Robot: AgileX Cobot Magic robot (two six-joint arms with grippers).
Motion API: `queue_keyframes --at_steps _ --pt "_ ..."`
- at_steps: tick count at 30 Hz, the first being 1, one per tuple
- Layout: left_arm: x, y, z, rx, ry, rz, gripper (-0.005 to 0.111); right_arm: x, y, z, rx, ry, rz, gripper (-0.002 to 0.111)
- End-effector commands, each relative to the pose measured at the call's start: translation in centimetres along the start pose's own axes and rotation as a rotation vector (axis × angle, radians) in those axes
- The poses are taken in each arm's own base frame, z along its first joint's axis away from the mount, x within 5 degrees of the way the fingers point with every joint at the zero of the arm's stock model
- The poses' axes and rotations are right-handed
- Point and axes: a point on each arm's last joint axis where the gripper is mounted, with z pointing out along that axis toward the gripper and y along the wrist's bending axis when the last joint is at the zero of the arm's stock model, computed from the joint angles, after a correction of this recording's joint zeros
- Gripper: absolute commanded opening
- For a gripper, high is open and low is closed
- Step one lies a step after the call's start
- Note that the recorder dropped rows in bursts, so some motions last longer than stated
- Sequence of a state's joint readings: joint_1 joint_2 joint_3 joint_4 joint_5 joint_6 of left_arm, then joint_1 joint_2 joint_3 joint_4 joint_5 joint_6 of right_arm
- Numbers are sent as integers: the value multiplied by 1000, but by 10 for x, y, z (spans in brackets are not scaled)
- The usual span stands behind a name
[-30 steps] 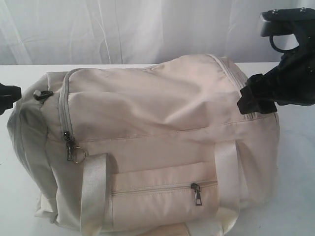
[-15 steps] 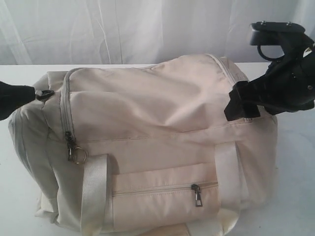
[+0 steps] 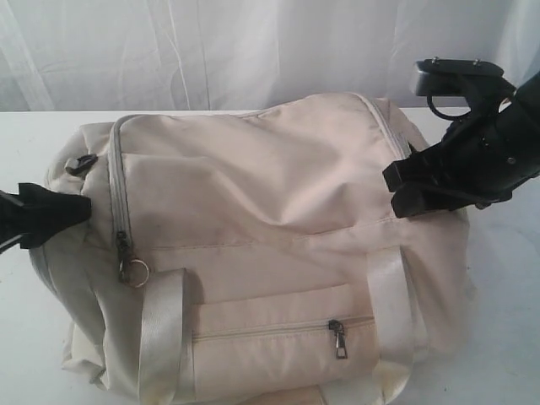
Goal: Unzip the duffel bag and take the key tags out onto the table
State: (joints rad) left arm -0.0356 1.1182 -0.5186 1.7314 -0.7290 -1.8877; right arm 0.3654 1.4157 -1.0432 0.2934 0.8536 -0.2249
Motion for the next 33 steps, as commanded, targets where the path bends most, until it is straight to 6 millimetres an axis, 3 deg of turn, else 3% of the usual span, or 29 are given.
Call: queue_keyframes --at_steps 1,9,19,33 --pt "6 1 6 14 41 -23 53 1 -1 2 -7 3 9 32" --pt "5 0 4 13 34 60 0 1 -1 2 -5 7 6 0" --pt "-31 1 -30 -44 -153 99 0 7 0 -2 -15 52 -33 0" --pt "-36 28 -47 -240 -223 29 0 2 -1 -2 -1 1 -35 0"
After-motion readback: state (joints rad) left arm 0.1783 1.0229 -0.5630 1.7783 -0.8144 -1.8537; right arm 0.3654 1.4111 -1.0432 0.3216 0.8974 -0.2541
